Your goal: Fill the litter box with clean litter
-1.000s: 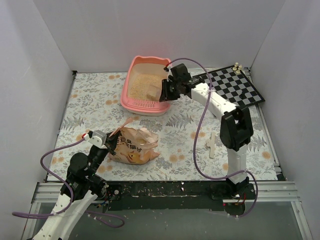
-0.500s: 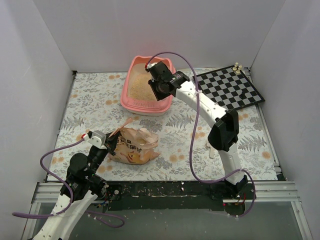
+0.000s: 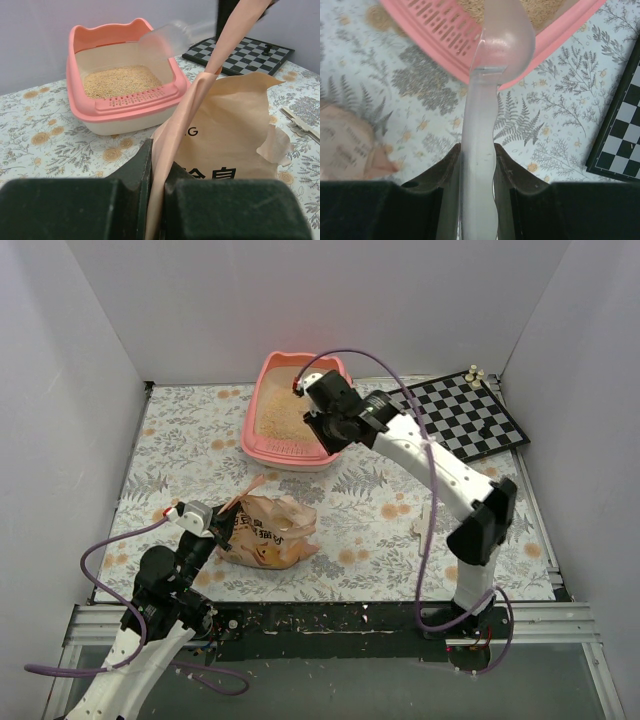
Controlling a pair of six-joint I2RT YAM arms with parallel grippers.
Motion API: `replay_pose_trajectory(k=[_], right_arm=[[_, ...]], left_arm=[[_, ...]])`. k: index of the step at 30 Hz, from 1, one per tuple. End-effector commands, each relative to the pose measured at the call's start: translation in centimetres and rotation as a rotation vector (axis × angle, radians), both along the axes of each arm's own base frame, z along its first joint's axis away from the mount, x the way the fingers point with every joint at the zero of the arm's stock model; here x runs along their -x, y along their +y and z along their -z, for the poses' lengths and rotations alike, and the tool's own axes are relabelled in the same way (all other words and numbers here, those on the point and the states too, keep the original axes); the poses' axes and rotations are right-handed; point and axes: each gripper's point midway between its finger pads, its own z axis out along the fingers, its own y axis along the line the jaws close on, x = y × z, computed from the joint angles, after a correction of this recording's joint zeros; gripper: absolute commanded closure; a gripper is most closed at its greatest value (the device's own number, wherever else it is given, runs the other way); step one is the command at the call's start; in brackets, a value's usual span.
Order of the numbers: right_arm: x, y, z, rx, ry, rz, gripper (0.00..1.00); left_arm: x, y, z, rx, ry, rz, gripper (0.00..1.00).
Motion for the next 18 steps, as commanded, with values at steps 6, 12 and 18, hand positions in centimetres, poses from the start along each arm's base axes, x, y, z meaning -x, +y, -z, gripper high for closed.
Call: replay_pose_trajectory(k=[6, 12, 18], right_arm=[[12.6, -5.7, -6.1, -0.17, 0.087, -0.174, 0.99], [18.5, -6.6, -8.1, -0.267, 0.166, -0.317, 0.99], [21.2, -5.7, -6.6, -0.241, 0.248, -0.394, 0.99]], left_arm=[[0.1, 0.8, -4.6, 0.092, -0.134, -0.034, 1.0], [-0.2, 0.6, -4.2, 0.079, -0.115, -0.038, 1.0], [-0.5, 0.6, -3.9, 0.073, -0.105, -0.044, 1.0]])
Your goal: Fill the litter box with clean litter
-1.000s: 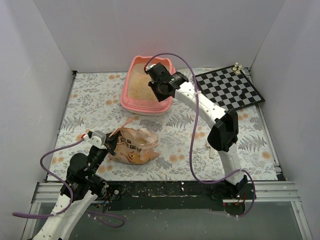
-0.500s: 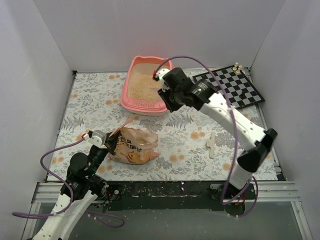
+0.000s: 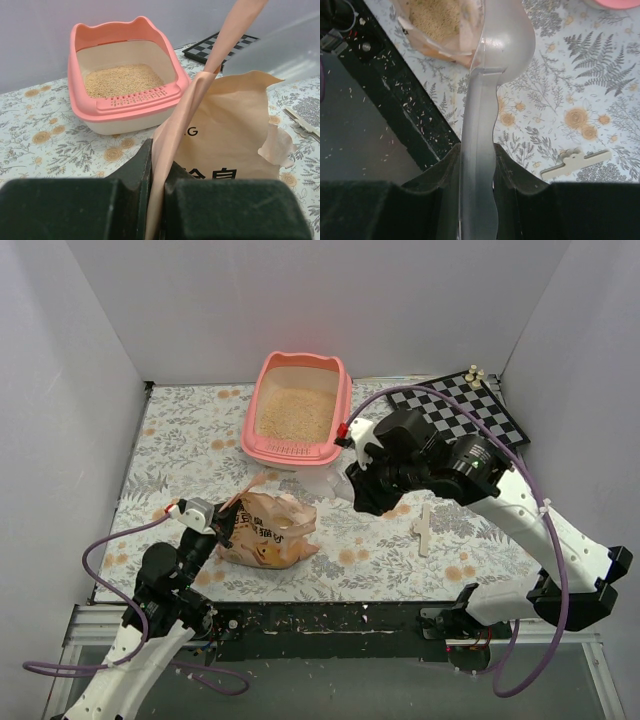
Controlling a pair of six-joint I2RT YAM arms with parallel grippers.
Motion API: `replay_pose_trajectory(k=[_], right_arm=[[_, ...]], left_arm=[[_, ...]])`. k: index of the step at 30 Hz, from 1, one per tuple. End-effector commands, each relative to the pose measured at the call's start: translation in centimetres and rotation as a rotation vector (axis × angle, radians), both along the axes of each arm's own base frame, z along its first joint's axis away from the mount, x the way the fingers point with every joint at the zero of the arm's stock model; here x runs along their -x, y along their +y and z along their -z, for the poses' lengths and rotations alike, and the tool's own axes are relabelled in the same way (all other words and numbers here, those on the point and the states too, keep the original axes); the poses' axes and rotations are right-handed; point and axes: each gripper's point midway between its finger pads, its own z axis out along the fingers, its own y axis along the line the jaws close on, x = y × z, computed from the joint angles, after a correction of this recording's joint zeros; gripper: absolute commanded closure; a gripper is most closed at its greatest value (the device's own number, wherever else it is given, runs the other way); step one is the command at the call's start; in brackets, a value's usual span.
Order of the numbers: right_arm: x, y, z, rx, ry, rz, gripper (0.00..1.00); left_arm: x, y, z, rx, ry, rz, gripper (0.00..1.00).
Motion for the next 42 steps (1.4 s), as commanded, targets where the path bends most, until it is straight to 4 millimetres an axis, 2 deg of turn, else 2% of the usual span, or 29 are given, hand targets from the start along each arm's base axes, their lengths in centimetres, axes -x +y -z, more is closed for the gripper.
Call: replay_pose_trajectory(k=[1, 6, 15, 23, 25, 29, 35, 39, 42], right_arm=[[2.1, 1.1, 1.4, 0.027, 0.065, -0.07, 0.99], [2.6, 2.5, 2.5, 0.049, 0.083, -0.112, 0.99], [3.8, 5.2, 5.8, 0.102, 0.197, -0.21, 0.99], [4.7, 9.0, 7.4, 0.05, 0.334, -0.298, 0.99], [4.0, 9.9, 7.5, 0.032, 0.336, -0.286, 0.99], [2.1, 12.0, 6.3, -0.042, 0.321, -0.226, 0.99], [-0.8, 14.1, 5.0, -0.129, 0.327, -0.135, 0.99], [-3.0, 14.6, 4.6, -0.197, 0.334, -0.03, 0.99], [-4.6, 14.1, 5.1, -0.254, 0.365, 0.056, 0.99]], left_arm=[[0.0, 0.8, -4.0, 0.077, -0.111, -0.038, 1.0], [0.0, 0.6, -4.0, 0.072, -0.11, -0.028, 1.0], [0.2, 0.5, -4.2, 0.075, -0.115, -0.021, 1.0], [0.4, 0.6, -4.4, 0.081, -0.128, -0.015, 1.0], [0.5, 0.6, -4.5, 0.085, -0.133, -0.012, 1.0], [0.7, 0.6, -4.8, 0.091, -0.142, -0.008, 1.0], [1.0, 0.6, -5.0, 0.098, -0.155, -0.002, 1.0], [1.1, 0.7, -5.1, 0.103, -0.161, -0.004, 1.0], [1.2, 0.7, -5.2, 0.105, -0.164, -0.002, 1.0]])
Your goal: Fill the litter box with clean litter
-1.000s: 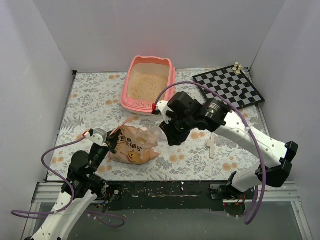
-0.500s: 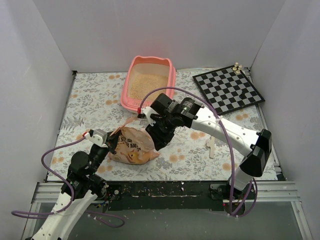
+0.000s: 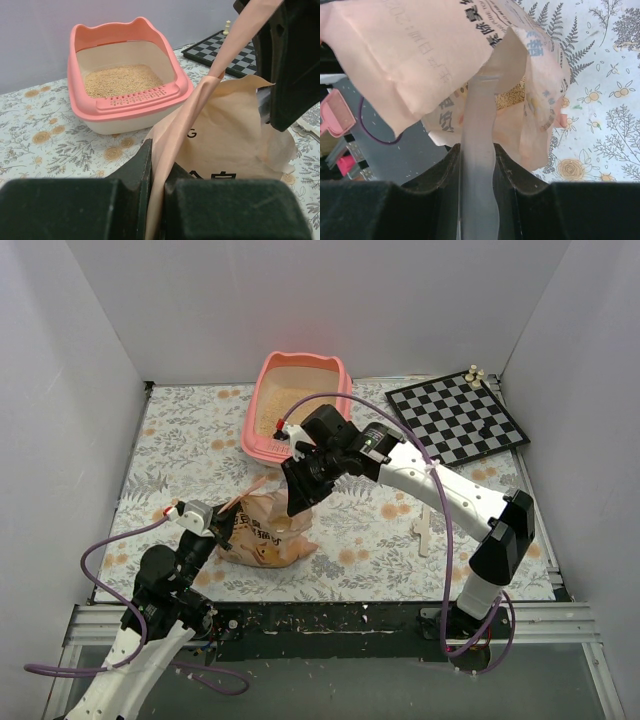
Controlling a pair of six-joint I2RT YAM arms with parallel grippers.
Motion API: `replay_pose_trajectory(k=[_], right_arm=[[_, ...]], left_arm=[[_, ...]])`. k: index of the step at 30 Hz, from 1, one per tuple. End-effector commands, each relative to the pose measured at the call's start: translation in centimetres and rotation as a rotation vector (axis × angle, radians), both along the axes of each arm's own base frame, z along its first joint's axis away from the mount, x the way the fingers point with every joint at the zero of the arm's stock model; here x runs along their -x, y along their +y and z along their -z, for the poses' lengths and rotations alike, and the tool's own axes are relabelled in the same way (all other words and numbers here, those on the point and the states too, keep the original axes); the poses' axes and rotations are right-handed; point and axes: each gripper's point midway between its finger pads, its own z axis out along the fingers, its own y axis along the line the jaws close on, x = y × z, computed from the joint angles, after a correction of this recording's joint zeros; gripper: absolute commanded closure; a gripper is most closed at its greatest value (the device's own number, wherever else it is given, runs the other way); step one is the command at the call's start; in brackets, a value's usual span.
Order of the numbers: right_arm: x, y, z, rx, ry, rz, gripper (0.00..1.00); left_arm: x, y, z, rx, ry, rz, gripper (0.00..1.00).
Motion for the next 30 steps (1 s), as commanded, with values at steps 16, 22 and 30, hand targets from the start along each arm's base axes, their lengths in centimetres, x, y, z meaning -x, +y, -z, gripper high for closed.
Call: replay_pose_trajectory(k=[16, 22, 30], right_arm=[[-7.4, -2.1, -0.4, -0.304, 0.051, 0.52, 0.97], [-7.6, -2.2, 0.0, -0.323, 0.037, 0.537, 0.99], [-6.8, -2.5, -4.6, -0.258, -0.047, 0.433, 0.99]], left_arm=[[0.9, 0.7, -5.2, 0.106, -0.163, -0.009, 1.0], [0.9, 0.7, -5.2, 0.105, -0.161, -0.01, 1.0], [0.8, 0.9, -5.3, 0.106, -0.162, -0.023, 1.0]])
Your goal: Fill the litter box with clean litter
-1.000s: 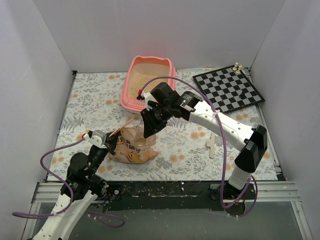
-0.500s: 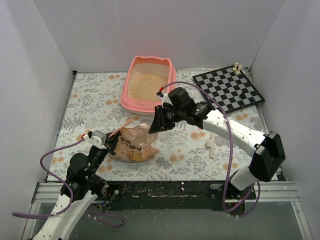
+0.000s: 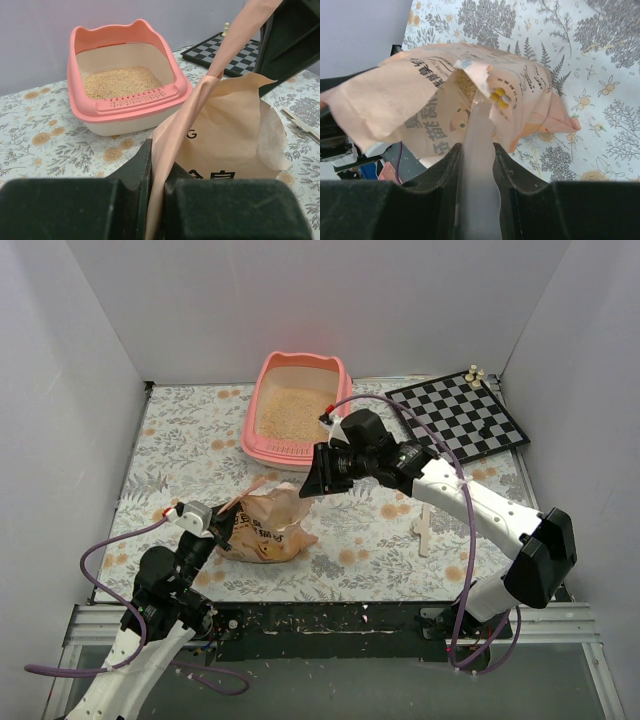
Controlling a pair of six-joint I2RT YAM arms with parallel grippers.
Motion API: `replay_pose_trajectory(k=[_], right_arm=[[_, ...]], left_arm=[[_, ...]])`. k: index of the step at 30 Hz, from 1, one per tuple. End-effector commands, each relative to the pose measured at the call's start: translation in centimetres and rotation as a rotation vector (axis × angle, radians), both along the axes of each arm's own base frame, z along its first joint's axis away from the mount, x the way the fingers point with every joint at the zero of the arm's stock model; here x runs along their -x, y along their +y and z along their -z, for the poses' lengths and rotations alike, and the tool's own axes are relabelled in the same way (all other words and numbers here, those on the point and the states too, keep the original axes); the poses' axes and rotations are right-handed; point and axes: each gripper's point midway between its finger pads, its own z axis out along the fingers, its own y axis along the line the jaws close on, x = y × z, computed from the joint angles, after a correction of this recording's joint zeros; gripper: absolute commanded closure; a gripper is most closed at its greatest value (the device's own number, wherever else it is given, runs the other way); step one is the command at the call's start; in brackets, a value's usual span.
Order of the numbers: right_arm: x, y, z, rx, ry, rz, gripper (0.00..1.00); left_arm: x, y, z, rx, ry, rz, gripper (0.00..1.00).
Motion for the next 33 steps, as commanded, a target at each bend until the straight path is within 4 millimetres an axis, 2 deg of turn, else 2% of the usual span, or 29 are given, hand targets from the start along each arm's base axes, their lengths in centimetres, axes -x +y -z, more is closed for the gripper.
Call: replay_pose_trajectory(k=[1, 4, 7, 10, 18, 22, 25, 31, 33], right_arm=[[-2.5, -0.8, -5.4, 0.029, -0.165, 0.027, 0.99], [-2.2, -0.9, -5.2, 0.108, -0.151, -0.007, 0.99], [-1.6, -0.3, -5.3, 0.163, -0.148, -0.038, 0.99], [-1.1, 0.8, -4.5, 0.223, -0.132, -0.068, 0.99], [-0.7, 2.9, -0.4, 0.368, -0.102, -0.096, 0.99], [-0.6, 2.7, 1.8, 0.384, -0.089, -0.101, 0.99], [0.1, 2.2, 3.4, 0.376, -0.056, -0.114, 0.99], [0.8, 0.6, 5.8, 0.268, 0.032, -0.127, 0.99], [1.5, 0.1, 7.3, 0.24, 0.08, -0.139, 0.99]], left_arm=[[0.4, 1.0, -4.9, 0.098, -0.148, -0.035, 1.0], [0.2, 1.0, -4.8, 0.095, -0.137, -0.044, 1.0], [0.2, 1.0, -4.9, 0.1, -0.138, -0.043, 1.0], [0.0, 0.7, -4.7, 0.097, -0.121, -0.034, 1.0], [-1.2, 0.4, -4.1, 0.077, -0.05, -0.056, 1.0], [-1.8, 0.1, -4.1, 0.063, -0.008, -0.058, 1.0], [-2.2, -0.8, -3.6, 0.051, 0.05, -0.028, 1.0], [-2.6, -2.5, -2.3, 0.05, 0.108, 0.037, 1.0], [-2.6, -3.2, -1.9, 0.041, 0.117, 0.071, 1.0]])
